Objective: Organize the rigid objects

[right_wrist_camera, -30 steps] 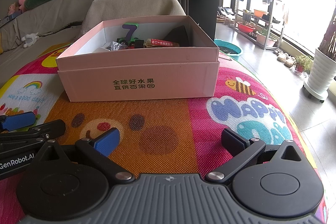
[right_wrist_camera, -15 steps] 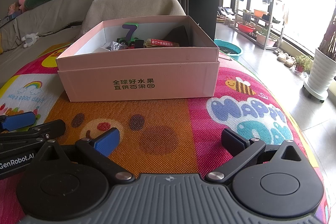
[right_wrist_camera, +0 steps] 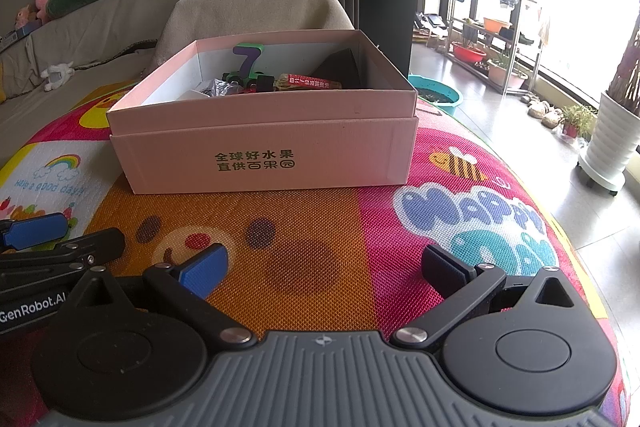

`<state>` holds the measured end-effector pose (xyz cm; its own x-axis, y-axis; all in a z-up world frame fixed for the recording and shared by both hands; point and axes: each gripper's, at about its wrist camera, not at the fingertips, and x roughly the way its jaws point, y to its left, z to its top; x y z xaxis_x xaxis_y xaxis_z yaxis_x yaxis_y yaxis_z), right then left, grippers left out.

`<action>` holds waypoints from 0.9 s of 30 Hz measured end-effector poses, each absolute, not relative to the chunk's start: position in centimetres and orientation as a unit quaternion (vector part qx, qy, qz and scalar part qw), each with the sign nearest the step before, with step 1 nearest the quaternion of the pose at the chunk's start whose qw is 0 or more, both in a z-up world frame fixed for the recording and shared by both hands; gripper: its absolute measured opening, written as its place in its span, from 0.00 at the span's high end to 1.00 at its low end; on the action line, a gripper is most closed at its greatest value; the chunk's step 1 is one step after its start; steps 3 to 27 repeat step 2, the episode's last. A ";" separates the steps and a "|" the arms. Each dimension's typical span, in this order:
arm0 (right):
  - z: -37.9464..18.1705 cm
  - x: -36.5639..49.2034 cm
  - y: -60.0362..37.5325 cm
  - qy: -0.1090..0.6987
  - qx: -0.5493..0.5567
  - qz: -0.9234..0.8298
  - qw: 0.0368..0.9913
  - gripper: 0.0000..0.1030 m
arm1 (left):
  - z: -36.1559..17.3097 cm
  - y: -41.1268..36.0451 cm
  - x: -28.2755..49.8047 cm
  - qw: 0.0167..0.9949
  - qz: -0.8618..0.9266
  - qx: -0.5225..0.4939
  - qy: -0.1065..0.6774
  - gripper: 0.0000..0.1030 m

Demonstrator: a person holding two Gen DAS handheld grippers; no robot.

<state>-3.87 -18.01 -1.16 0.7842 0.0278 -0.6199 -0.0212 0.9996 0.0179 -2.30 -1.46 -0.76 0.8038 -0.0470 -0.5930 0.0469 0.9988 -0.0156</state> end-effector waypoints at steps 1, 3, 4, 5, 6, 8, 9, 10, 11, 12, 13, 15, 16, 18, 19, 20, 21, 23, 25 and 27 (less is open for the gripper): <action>-1.2 -3.9 -18.0 0.328 0.005 0.013 0.945 0.00 | -0.8 -1.5 -2.3 0.950 -0.025 0.000 0.312 0.36; -1.2 -3.9 -18.0 0.328 0.005 0.013 0.945 0.00 | -0.8 -1.5 -2.3 0.950 -0.024 0.000 0.312 0.36; -1.2 -3.9 -18.0 0.328 0.005 0.013 0.945 0.00 | -0.8 -1.5 -2.3 0.950 -0.024 0.000 0.312 0.36; -1.2 -3.9 -18.0 0.328 0.005 0.013 0.945 0.00 | -0.8 -1.5 -2.3 0.950 -0.024 0.000 0.312 0.36; -1.2 -3.9 -18.0 0.328 0.005 0.013 0.945 0.00 | -0.8 -1.5 -2.3 0.950 -0.024 0.000 0.312 0.36; -1.2 -3.9 -18.0 0.328 0.005 0.013 0.945 0.00 | -0.8 -1.5 -2.3 0.950 -0.024 0.000 0.312 0.36; -1.2 -3.9 -18.0 0.328 0.005 0.013 0.945 0.00 | -0.8 -1.5 -2.3 0.950 -0.024 0.000 0.312 0.36; -1.2 -3.9 -18.0 0.328 0.005 0.013 0.945 0.00 | -0.8 -1.5 -2.3 0.950 -0.024 0.000 0.312 0.36; -1.2 -3.9 -18.0 0.328 0.005 0.013 0.945 0.00 | -0.8 -1.5 -2.3 0.950 -0.024 0.000 0.312 0.36; -1.2 -3.9 -18.0 0.328 0.005 0.013 0.945 0.00 | -0.8 -1.5 -2.3 0.950 -0.024 0.000 0.312 0.36; -1.2 -3.9 -18.0 0.328 0.005 0.013 0.945 0.00 | -0.8 -1.5 -2.3 0.950 -0.024 0.000 0.312 0.36; -1.2 -3.9 -18.0 0.328 0.005 0.013 0.945 0.00 | -0.8 -1.5 -2.3 0.950 -0.024 0.000 0.312 0.36; -1.2 -3.9 -18.0 0.328 0.005 0.013 0.945 0.00 | -0.8 -1.5 -2.3 0.950 -0.024 0.000 0.312 0.36; -1.2 -3.9 -18.0 0.328 0.005 0.013 0.945 0.00 | -0.8 -1.5 -2.3 0.950 -0.024 0.000 0.312 0.36; -1.2 -3.9 -18.0 0.328 0.005 0.013 0.945 0.00 | -0.8 -1.5 -2.3 0.950 -0.024 0.000 0.312 0.36; -1.2 -3.9 -18.0 0.328 0.005 0.013 0.945 0.00 | -0.8 -1.5 -2.3 0.950 -0.024 0.000 0.312 0.36; -1.2 -3.9 -18.0 0.328 0.005 0.013 0.945 0.00 | -0.8 -1.5 -2.3 0.950 -0.024 0.000 0.312 0.36; -1.2 -3.9 -18.0 0.328 0.005 0.013 0.945 0.00 | -0.8 -1.5 -2.3 0.950 -0.024 0.000 0.312 0.36; -1.2 -3.9 -18.0 0.328 0.005 0.013 0.945 0.00 | -0.8 -1.5 -2.3 0.950 -0.024 0.000 0.312 0.36; -1.2 -3.9 -18.0 0.328 0.005 0.013 0.945 0.00 | -0.8 -1.5 -2.3 0.950 -0.024 0.000 0.312 0.36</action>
